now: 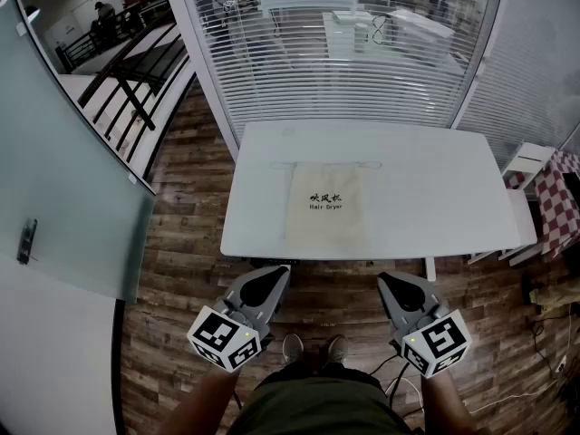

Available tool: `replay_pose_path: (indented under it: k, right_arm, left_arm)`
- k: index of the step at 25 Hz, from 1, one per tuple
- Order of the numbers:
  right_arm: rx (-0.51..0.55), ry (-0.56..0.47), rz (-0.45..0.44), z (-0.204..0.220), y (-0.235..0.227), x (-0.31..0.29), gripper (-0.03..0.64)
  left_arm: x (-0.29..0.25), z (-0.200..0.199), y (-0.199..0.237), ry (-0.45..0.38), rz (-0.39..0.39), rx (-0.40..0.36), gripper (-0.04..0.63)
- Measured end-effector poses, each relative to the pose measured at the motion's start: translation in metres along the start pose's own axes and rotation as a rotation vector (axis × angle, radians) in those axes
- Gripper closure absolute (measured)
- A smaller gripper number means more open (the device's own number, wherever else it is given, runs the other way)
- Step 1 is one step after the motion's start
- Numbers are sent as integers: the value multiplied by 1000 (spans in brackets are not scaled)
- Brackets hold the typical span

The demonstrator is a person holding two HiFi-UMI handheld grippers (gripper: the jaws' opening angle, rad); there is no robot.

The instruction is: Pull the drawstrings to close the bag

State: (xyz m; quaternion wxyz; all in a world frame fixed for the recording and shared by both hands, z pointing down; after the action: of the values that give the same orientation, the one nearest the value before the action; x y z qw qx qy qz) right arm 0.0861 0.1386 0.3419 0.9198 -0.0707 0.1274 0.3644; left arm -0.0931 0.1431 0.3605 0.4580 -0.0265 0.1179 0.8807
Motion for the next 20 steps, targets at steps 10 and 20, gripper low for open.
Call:
replay_pose_path:
  k: [10,20]
  right_arm:
    - [-19,-3,-14,6,-14,-2,606]
    - [-63,27,-9,26,-49,11,606]
  left_arm:
    - [-14,4,-4,10,-11,-6,589]
    - [-26,17,-23,24,-52,4,589]
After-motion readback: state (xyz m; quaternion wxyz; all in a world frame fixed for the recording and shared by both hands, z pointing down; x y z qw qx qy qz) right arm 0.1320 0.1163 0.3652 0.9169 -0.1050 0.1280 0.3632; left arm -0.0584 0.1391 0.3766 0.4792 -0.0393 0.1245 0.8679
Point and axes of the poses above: the fingertips, and each gripper's own axes: x backward along the fingers, y to its left, z out of its underside, the point moved 1 cm from there along x, backward along the fingers, and after that the axes turned 1 degree about -z, right-handed, at the moved point
